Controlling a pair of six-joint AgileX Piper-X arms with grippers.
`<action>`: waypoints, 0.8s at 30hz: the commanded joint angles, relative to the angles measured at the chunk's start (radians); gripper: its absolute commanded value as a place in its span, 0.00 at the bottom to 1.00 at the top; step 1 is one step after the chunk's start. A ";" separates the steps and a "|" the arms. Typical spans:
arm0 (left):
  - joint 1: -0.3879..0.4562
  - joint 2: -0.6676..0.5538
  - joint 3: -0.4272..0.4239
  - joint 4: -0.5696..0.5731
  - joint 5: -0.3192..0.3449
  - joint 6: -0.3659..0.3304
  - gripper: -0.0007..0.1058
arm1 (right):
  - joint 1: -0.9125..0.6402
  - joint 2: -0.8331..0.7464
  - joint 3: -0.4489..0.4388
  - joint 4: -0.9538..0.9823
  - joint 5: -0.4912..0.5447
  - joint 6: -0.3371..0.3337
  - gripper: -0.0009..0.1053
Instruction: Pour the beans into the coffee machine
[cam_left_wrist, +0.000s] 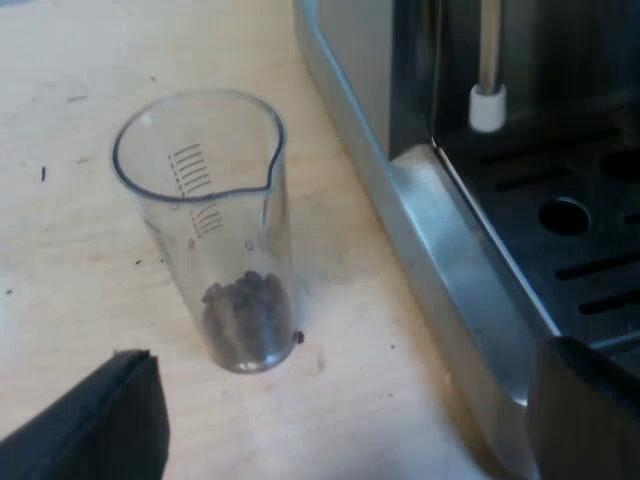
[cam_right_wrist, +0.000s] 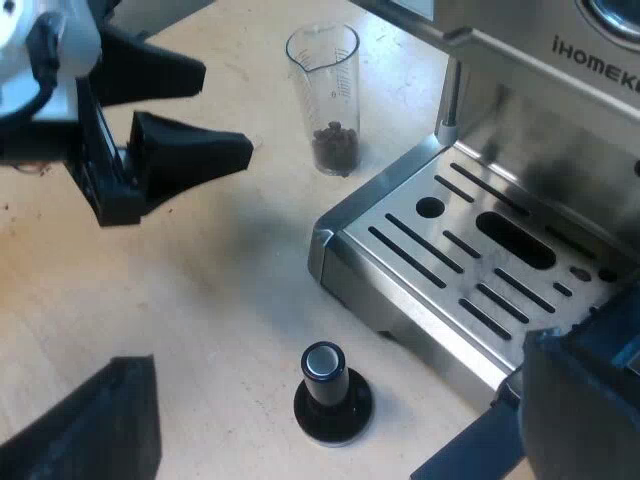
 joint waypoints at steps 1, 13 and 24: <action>0.000 0.032 0.020 -0.198 0.002 -0.040 0.79 | 0.001 -0.003 -0.008 -0.008 -0.003 0.003 0.75; 0.000 0.277 0.034 -0.469 -0.060 -0.043 0.79 | 0.001 -0.003 -0.008 -0.008 -0.001 0.009 0.75; 0.000 0.487 0.034 -0.676 -0.120 -0.180 0.79 | 0.001 -0.003 -0.008 -0.008 -0.001 0.009 0.75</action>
